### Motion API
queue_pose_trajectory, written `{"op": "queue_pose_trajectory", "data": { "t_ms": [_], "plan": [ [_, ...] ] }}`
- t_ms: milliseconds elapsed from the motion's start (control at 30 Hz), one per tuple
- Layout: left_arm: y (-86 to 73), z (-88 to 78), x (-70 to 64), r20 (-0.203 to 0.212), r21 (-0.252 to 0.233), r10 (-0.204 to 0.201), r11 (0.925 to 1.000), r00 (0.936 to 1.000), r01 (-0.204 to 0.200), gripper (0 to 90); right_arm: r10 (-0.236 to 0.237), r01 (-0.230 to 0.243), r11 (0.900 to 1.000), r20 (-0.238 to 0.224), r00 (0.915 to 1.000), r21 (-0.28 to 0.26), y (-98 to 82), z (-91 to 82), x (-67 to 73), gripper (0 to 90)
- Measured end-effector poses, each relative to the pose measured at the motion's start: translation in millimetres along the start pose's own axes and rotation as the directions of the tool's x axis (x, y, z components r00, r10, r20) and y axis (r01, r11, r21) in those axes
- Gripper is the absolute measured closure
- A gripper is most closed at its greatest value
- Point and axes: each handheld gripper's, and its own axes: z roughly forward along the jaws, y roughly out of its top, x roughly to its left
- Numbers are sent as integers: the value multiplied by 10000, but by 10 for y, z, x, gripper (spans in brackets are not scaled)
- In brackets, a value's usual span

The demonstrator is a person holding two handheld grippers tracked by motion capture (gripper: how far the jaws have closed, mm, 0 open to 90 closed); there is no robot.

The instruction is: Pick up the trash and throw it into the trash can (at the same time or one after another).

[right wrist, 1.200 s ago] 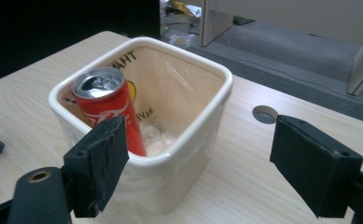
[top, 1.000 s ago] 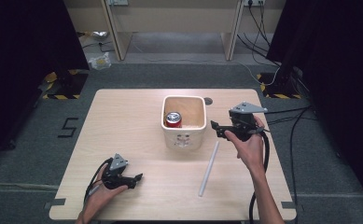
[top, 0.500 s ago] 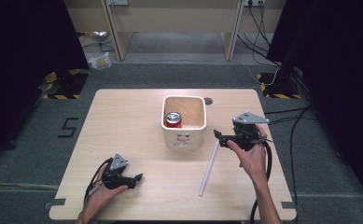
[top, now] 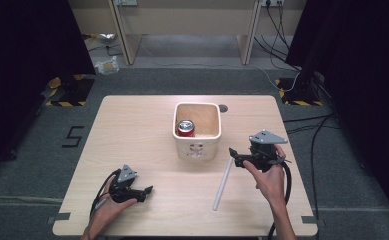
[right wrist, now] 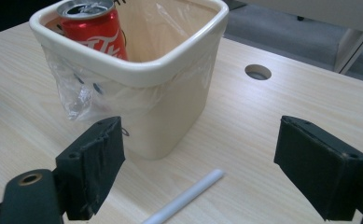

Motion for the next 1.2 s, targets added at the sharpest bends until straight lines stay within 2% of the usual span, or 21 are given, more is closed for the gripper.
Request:
{"op": "queue_pose_trajectory", "data": {
  "t_ms": [167, 400, 833, 1200],
  "plan": [
    [0, 0, 0, 1, -2, 1, 10000, 10000, -1, 137, -85, 90, 9986, -99, 9999, 525, -145, 61, 66, 161],
    [0, 0, 0, 1, 2, 3, 10000, 10000, -3, 136, -110, 120, 9969, -140, 9998, 780, -272, 135, 127, 166],
    [0, 0, -1, 36, -7, 29, 10000, 10000, -29, 137, -137, 202, 9907, -490, 9987, 1346, -472, 294, 220, 211],
    [0, 0, -2, 50, -2, 49, 10000, 10000, -49, 137, -145, 274, 9781, -637, 9979, 2065, -653, 456, 309, 254]
  ]
}}
